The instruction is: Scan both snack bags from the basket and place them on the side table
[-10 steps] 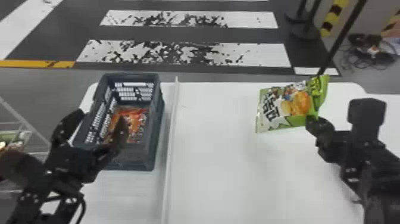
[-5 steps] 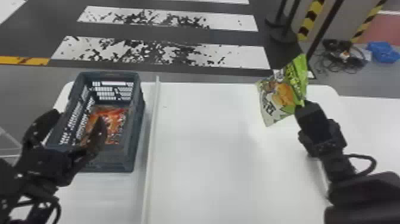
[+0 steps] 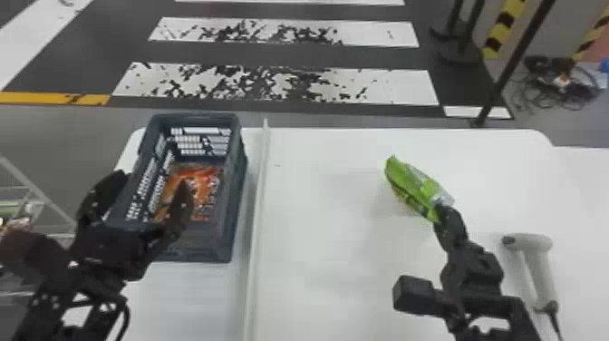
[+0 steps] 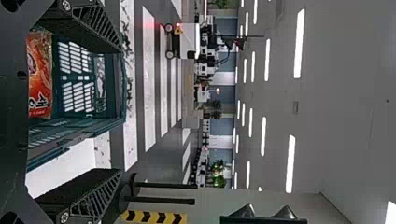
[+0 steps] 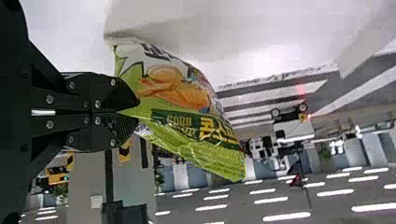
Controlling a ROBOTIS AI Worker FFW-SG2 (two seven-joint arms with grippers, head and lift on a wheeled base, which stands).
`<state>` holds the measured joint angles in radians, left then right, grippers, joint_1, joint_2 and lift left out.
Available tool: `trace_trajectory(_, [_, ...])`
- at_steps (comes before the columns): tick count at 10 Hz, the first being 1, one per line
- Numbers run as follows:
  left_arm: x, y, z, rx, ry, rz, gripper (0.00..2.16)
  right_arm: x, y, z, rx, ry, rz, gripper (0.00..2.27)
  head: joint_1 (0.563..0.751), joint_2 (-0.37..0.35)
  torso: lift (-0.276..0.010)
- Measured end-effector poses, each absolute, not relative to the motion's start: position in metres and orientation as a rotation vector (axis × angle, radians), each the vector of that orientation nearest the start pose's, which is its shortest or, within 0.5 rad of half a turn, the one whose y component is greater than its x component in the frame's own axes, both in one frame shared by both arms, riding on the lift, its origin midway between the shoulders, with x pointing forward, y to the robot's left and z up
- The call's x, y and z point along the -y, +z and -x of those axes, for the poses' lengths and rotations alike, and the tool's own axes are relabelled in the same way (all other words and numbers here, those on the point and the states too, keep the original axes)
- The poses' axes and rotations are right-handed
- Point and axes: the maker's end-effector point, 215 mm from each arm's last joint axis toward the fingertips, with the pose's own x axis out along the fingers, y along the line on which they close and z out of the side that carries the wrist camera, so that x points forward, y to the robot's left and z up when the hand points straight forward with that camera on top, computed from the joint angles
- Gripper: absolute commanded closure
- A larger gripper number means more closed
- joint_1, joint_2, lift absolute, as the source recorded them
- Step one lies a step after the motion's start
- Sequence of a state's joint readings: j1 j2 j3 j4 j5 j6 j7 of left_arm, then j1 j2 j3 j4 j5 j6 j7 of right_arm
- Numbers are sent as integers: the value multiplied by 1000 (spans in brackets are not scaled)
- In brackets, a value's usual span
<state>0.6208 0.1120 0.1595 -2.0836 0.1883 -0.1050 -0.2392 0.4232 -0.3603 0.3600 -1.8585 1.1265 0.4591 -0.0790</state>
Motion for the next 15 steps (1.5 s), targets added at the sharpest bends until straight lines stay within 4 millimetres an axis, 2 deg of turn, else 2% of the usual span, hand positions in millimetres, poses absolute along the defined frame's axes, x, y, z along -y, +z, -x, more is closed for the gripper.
trace_trajectory(1, [-270,-325,-408,14,-155,2,87,225,-476,-411,-245,208,1442,711,695,56,-75])
trace_trajectory(2, [-270,-325,-409,14,-155,3,83,218,-489,-398,-255,250,1444,-2,695,71,-75])
trace_trajectory(3, [-270,-326,-409,14,-155,4,87,216,-498,-388,-270,271,1433,-2,695,78,-75])
trace_trajectory(5, [-271,-327,-409,12,-156,7,87,219,-501,-381,-306,280,1380,53,695,76,-75])
trace_trajectory(6, [-271,-327,-409,12,-158,8,87,221,-501,-378,-354,307,1283,53,695,73,-75])
trace_trajectory(10, [-270,-326,-408,16,-162,7,87,234,-495,-372,-616,509,612,53,695,59,-75])
trace_trajectory(13, [-267,-325,-408,18,-169,9,87,274,-488,-373,-762,466,161,66,695,4,-75])
trace_trajectory(14, [-267,-325,-408,18,-171,9,87,287,-490,-369,-817,432,89,245,695,-24,-75])
trace_trajectory(15, [-266,-325,-408,18,-172,10,87,297,-491,-366,-856,410,47,856,695,-44,-75])
